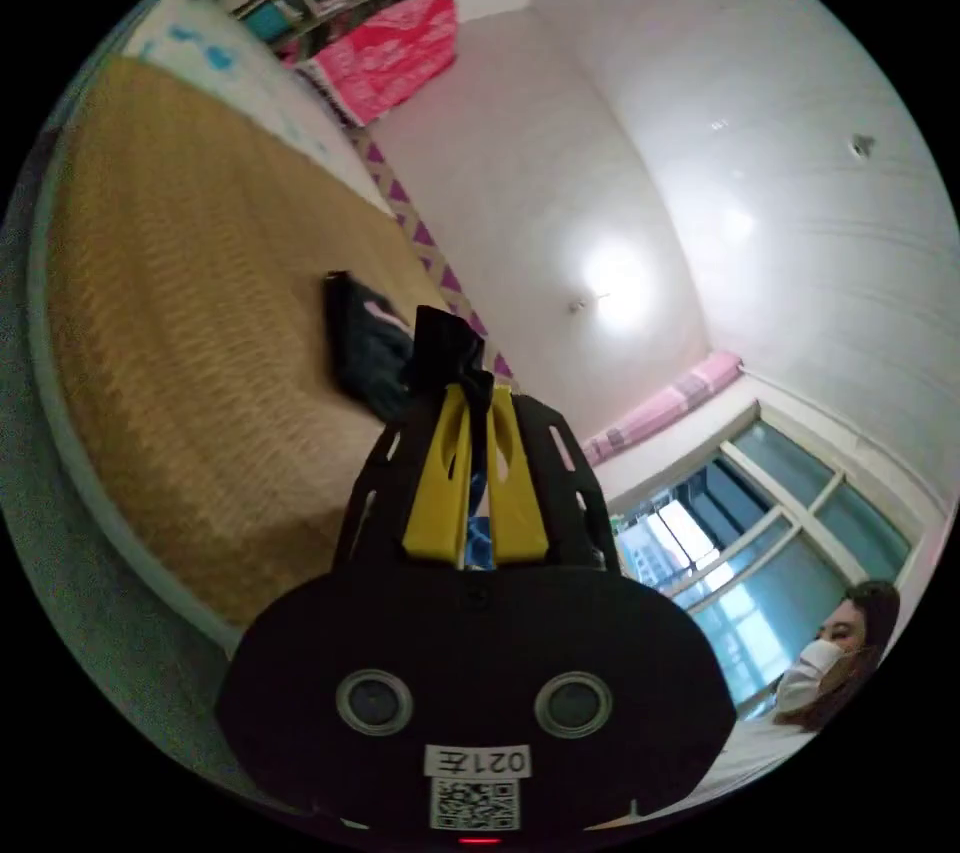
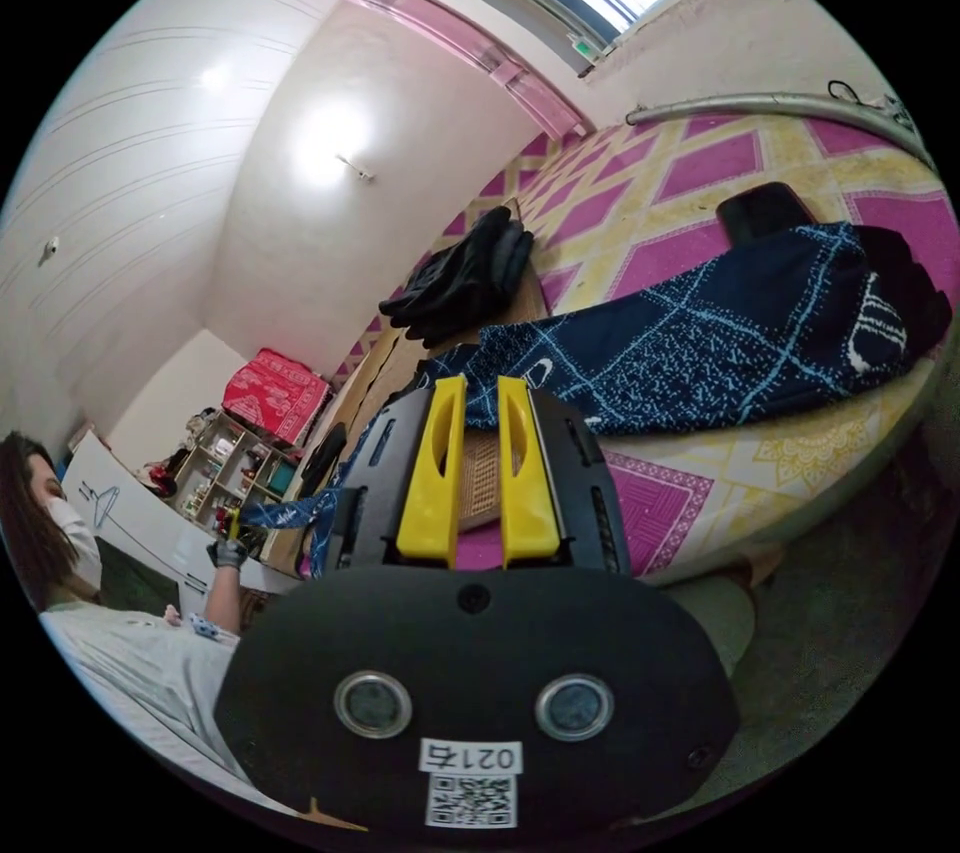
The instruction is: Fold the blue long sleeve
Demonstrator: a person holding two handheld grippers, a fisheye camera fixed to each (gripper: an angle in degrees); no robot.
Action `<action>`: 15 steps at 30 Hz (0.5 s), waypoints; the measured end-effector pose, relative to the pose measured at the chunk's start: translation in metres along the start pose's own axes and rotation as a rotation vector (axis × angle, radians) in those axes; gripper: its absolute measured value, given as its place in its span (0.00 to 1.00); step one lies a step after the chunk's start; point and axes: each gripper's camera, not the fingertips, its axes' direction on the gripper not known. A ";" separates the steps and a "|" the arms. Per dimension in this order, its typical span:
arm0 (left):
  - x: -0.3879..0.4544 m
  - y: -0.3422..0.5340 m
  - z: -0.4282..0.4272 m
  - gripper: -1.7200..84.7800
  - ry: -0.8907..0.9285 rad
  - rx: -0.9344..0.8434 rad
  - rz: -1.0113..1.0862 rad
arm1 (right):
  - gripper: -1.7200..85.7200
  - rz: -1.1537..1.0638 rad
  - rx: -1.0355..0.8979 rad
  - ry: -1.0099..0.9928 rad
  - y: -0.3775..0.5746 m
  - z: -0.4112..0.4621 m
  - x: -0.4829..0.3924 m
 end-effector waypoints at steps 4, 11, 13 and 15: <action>0.144 0.066 0.110 0.01 0.121 -0.082 0.194 | 0.09 -0.044 0.003 -0.015 0.002 -0.006 -0.005; 0.346 0.271 0.340 0.01 0.185 -0.380 0.505 | 0.09 -0.137 0.009 -0.020 0.005 -0.025 -0.007; 0.389 0.370 0.433 0.01 0.180 -0.511 0.570 | 0.09 -0.163 0.012 0.012 0.004 -0.032 -0.008; 0.408 0.452 0.505 0.01 0.173 -0.620 0.588 | 0.09 -0.181 0.004 0.032 0.004 -0.037 -0.008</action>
